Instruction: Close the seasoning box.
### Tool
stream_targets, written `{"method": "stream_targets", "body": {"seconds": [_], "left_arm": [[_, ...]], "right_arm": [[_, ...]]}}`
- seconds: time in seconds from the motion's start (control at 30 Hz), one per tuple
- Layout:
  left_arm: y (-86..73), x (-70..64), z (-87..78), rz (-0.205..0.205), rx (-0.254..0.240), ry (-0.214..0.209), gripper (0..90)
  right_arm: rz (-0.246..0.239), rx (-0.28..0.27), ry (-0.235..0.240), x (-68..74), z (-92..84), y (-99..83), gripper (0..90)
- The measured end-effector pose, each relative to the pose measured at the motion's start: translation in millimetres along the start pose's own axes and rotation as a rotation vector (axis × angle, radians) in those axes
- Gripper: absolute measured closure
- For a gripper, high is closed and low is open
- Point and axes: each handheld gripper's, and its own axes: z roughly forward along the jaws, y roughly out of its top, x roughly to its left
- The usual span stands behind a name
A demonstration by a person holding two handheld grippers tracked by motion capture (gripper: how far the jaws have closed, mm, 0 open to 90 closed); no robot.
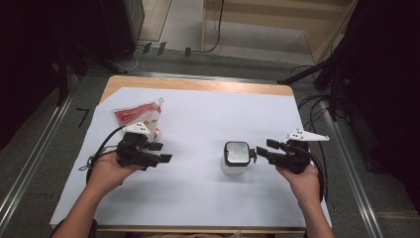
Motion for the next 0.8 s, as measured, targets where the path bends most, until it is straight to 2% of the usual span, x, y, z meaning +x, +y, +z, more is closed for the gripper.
{"method": "stream_targets", "body": {"seconds": [0.13, 0.4, 0.47, 0.63, 0.8], "left_arm": [[-1.0, -1.7, 2.2, 0.023, 0.001, 0.01, 40.0], [-2.0, -0.5, 4.5, 0.018, 0.007, 0.009, 37.9], [-2.6, 0.1, 4.9, 0.006, 0.008, 0.008, 37.6], [-3.6, -1.1, 5.6, 0.001, 0.014, 0.004, 37.3], [-4.5, -1.8, 3.9, -0.004, 0.011, -0.001, 36.8]], "right_arm": [[0.01, -0.007, -0.027, -9.3, -4.6, -4.2, 40.9], [0.051, -0.003, -0.064, -26.9, -7.7, -9.9, 38.3], [0.046, -0.012, -0.081, -29.9, -6.1, -12.5, 34.8], [0.015, 0.013, -0.116, -32.2, -1.2, -16.3, 32.2], [0.006, 0.016, -0.124, -33.3, -0.5, -17.2, 31.7]]}}
